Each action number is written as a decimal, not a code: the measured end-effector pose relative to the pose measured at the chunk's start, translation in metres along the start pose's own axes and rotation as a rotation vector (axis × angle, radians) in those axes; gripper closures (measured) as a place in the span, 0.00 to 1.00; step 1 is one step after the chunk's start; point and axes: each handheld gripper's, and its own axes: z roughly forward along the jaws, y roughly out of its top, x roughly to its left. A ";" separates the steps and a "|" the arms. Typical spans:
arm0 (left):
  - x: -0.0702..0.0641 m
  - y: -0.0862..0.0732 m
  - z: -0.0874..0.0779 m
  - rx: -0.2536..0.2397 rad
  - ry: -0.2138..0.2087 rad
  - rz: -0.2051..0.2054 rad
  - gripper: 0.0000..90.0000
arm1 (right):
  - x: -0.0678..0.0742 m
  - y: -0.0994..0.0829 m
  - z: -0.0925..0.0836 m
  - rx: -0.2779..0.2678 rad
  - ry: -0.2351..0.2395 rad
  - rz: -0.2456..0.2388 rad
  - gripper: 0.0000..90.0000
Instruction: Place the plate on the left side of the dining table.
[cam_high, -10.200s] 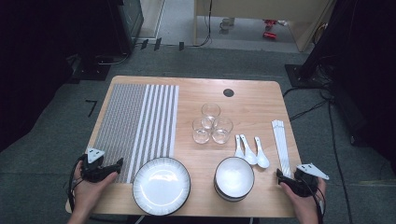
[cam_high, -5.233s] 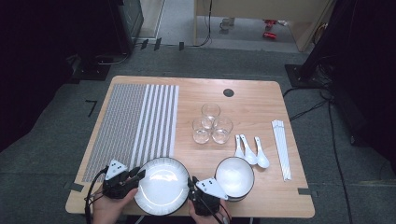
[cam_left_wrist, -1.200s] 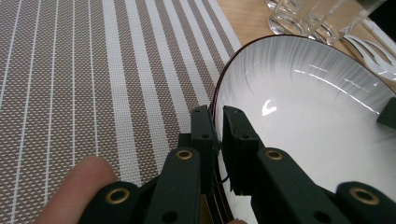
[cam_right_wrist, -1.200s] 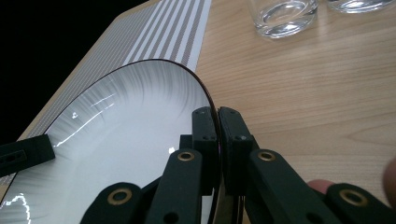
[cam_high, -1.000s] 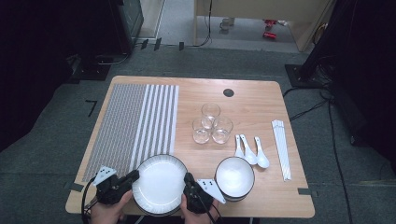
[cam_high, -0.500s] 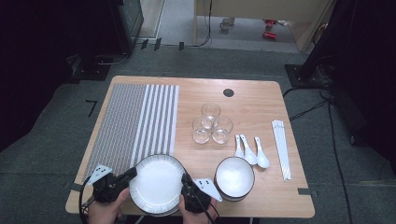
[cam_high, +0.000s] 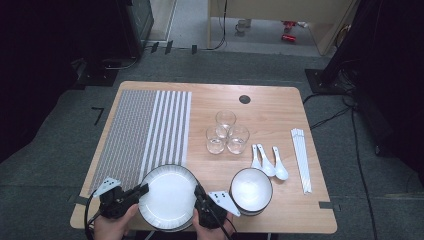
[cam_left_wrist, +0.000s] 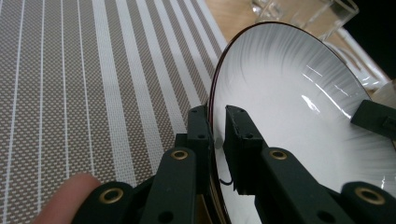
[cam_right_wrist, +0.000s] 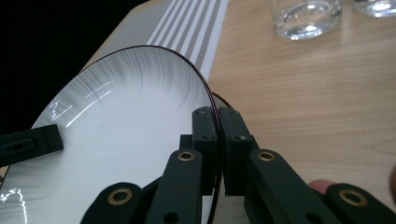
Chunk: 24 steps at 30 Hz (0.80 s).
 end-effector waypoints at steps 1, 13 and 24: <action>0.000 0.001 -0.001 -0.007 -0.004 0.000 0.91 | 0.002 0.001 -0.001 -0.009 0.001 -0.007 0.96; 0.006 0.024 -0.015 -0.072 0.000 0.009 0.92 | 0.023 0.024 0.003 -0.041 0.022 -0.039 0.96; 0.020 0.054 -0.024 -0.122 0.023 0.008 0.92 | 0.042 0.050 0.026 -0.049 0.059 -0.053 0.96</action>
